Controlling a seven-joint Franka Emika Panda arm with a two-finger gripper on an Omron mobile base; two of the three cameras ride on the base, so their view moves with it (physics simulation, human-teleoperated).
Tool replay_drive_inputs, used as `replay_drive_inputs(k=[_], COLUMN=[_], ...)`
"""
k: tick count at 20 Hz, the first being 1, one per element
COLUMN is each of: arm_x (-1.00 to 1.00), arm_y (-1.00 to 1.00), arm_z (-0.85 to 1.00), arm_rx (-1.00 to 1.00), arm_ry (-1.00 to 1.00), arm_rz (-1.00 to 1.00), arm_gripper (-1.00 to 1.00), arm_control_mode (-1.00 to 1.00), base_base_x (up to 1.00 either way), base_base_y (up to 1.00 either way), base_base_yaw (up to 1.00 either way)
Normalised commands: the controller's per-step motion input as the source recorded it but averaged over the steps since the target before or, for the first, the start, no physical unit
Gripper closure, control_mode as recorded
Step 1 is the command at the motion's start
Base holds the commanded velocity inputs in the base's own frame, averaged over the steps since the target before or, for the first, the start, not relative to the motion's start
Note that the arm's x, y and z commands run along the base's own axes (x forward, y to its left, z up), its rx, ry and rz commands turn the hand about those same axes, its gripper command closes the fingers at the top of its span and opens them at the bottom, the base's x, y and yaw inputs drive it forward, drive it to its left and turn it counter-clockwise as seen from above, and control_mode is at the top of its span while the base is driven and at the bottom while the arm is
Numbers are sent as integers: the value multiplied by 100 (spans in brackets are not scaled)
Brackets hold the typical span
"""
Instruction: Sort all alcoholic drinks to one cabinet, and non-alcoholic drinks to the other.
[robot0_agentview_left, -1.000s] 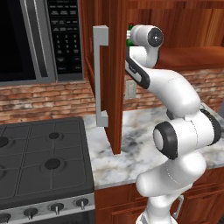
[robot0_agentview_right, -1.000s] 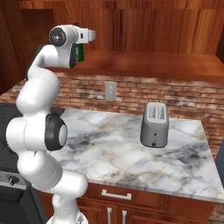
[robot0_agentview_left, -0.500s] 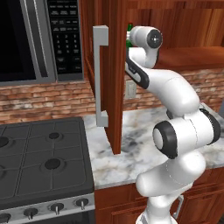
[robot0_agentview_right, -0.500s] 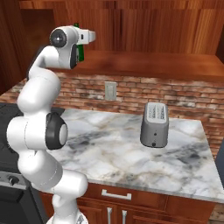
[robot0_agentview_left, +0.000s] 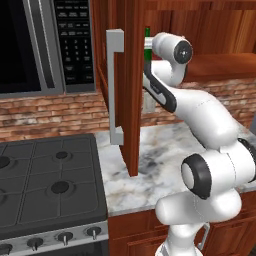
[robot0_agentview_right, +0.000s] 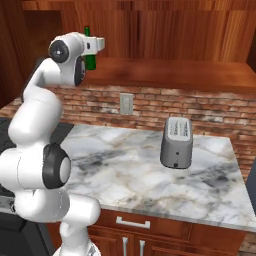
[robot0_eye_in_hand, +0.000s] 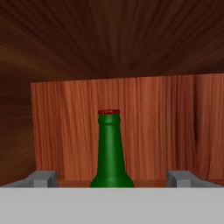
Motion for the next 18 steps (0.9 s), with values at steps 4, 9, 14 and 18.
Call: replay_drive_inputs(k=[4, 9, 14, 18], arm_x=[-70, -92, -100, -100], arm_y=[0, -16, -35, -34], arm_z=[16, 19, 17, 7], arm_rx=[0, 0, 0, 0], arm_ry=[-5, -1, 9, 23], arm_rz=[0, 0, 0, 0], arm_gripper=[-100, -100, -100, -100], arm_control_mode=[-100, -100, -100, -100], base_base_x=[0, 0, 0, 0], base_base_y=[0, 0, 0, 0], base_base_yaw=[0, 0, 0, 0])
